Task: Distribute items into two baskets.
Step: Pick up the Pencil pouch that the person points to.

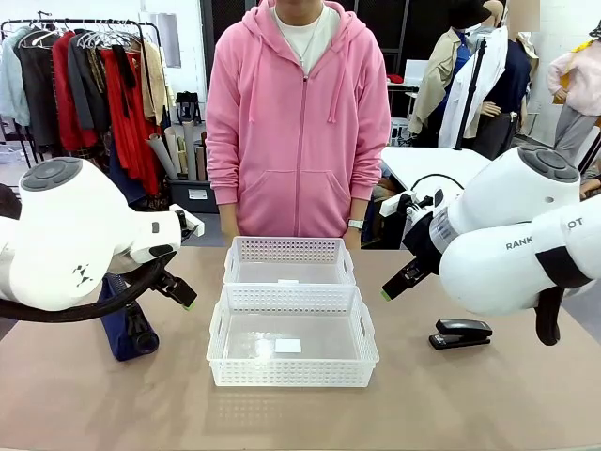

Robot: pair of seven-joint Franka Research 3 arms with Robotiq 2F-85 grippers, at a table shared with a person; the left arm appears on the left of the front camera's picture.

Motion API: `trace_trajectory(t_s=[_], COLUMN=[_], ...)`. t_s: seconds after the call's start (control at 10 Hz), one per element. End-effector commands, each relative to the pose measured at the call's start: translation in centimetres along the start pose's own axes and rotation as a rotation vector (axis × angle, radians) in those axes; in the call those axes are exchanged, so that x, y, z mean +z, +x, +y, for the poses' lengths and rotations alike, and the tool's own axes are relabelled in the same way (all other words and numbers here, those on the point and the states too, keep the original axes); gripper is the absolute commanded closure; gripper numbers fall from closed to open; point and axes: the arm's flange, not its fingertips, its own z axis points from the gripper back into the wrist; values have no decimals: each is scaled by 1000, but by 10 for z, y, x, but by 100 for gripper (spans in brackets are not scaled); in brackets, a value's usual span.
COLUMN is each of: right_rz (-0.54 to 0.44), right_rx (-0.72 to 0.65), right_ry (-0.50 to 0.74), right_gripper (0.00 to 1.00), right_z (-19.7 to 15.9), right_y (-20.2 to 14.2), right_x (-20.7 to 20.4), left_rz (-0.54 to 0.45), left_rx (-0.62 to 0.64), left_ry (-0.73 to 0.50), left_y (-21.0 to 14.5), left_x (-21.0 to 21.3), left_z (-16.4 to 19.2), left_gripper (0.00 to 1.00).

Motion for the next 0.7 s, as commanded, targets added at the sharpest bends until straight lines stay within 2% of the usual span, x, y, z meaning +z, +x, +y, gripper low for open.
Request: trace_trajectory(t_s=[0.0,0.4,0.6], right_rz=[-16,4,9], right_rx=[0,-18,-40], right_ry=[-5,3,46], right_gripper=[0,0,0], right_z=[-1,-4,-11], right_y=[1,3,4], right_x=[0,3,10], left_rz=[0,-7,-16], left_rx=[0,19,23], left_ry=[0,-1,-27], left_y=[0,2,4], left_x=[0,5,11], left_z=[0,5,10], left_gripper=[0,0,0])
